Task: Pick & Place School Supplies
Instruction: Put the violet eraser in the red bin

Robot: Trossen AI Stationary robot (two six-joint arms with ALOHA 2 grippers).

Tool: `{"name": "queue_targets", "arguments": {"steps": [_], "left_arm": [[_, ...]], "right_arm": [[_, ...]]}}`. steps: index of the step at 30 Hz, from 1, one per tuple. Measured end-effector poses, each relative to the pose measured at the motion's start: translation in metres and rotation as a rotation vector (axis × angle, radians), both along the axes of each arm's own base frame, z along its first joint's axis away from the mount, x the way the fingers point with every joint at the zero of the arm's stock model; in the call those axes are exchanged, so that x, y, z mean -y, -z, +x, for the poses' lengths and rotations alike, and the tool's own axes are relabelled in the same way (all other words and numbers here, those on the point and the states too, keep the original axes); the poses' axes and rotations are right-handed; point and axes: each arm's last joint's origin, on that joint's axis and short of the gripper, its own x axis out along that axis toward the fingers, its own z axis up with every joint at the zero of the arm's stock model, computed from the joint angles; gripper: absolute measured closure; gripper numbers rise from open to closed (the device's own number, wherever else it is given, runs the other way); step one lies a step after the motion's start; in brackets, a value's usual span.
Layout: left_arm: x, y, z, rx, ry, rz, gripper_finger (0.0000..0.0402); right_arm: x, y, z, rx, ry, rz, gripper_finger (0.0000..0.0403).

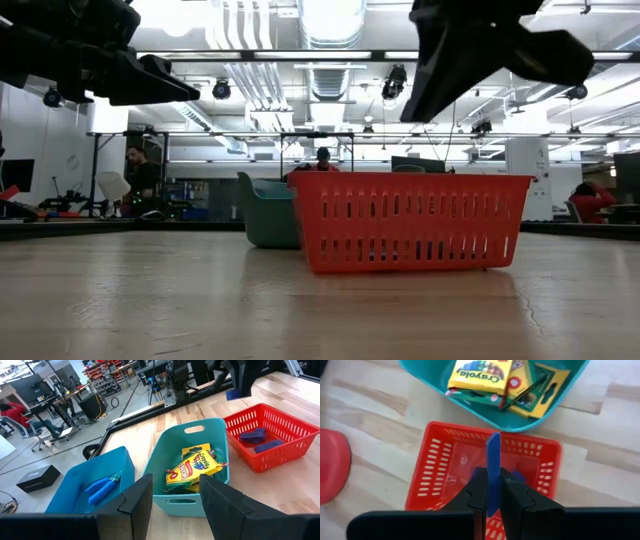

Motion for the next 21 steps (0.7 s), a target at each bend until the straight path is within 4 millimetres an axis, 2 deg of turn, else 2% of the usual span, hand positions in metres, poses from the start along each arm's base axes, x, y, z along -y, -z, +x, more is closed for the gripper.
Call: {"name": "queue_targets", "arguments": {"steps": [16,21], "left_arm": [[0.000,0.000,0.000,-0.005,0.000,0.000,0.0234],[0.000,0.001,0.000,-0.008,-0.001,-0.001,0.0234]], "right_arm": [[-0.016,0.059,0.030,-0.006,0.019,0.067,0.0378],[-0.016,0.060,0.033,0.019,0.021,0.083,0.0378]]}}
